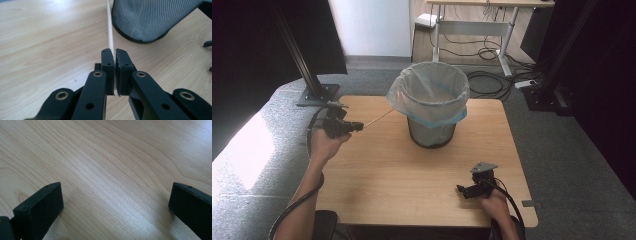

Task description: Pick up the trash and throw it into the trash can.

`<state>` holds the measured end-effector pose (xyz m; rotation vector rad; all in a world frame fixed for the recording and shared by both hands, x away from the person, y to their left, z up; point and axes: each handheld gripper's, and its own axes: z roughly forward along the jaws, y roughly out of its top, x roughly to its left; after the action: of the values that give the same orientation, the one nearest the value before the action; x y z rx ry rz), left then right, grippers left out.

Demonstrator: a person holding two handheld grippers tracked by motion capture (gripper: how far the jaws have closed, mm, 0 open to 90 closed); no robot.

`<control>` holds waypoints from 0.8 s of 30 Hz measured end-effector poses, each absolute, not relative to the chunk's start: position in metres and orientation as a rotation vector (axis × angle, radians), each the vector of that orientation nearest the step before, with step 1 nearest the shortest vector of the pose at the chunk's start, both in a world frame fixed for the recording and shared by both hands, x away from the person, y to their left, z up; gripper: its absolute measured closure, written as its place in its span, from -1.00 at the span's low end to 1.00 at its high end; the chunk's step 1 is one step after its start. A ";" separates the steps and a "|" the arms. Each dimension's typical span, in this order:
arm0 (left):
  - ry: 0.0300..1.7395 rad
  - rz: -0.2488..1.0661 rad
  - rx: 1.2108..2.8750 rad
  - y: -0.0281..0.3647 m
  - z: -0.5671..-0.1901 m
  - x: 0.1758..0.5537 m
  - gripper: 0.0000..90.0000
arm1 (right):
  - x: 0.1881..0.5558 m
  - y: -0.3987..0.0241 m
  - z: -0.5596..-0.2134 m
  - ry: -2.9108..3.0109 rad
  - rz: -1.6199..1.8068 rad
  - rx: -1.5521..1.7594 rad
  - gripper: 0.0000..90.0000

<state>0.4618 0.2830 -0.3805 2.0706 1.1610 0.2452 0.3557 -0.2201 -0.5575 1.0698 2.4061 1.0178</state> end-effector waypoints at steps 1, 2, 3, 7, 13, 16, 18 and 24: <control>1.161 0.245 2.071 0.283 -0.381 0.462 0.92 | 0.356 -0.220 -0.558 2.406 1.018 1.070 -1.00; 1.165 0.260 2.071 0.285 -0.372 0.463 0.92 | 0.356 -0.220 -0.557 2.406 1.018 1.071 -1.00; 1.165 0.260 2.071 0.285 -0.372 0.463 0.92 | 0.356 -0.220 -0.557 2.406 1.018 1.071 -1.00; 1.171 0.285 2.065 0.289 -0.356 0.466 0.92 | 0.356 -0.220 -0.557 2.406 1.018 1.071 -1.00; 1.192 0.320 2.056 0.298 -0.329 0.471 0.92 | 0.356 -0.220 -0.558 2.405 1.018 1.070 -1.00; 1.191 0.332 2.054 0.300 -0.316 0.472 0.92 | 0.356 -0.220 -0.558 2.403 1.019 1.071 -1.00; 1.189 0.335 2.055 0.300 -0.311 0.473 0.92 | 0.356 -0.220 -0.558 2.402 1.019 1.070 -1.00; 1.159 0.366 2.065 0.293 -0.279 0.474 0.92 | 0.356 -0.220 -0.558 2.405 1.019 1.068 -1.00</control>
<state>0.4739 0.2931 -0.2789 2.0647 1.1586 0.3656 0.3559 -0.2200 -0.5576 1.0684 2.4050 1.0190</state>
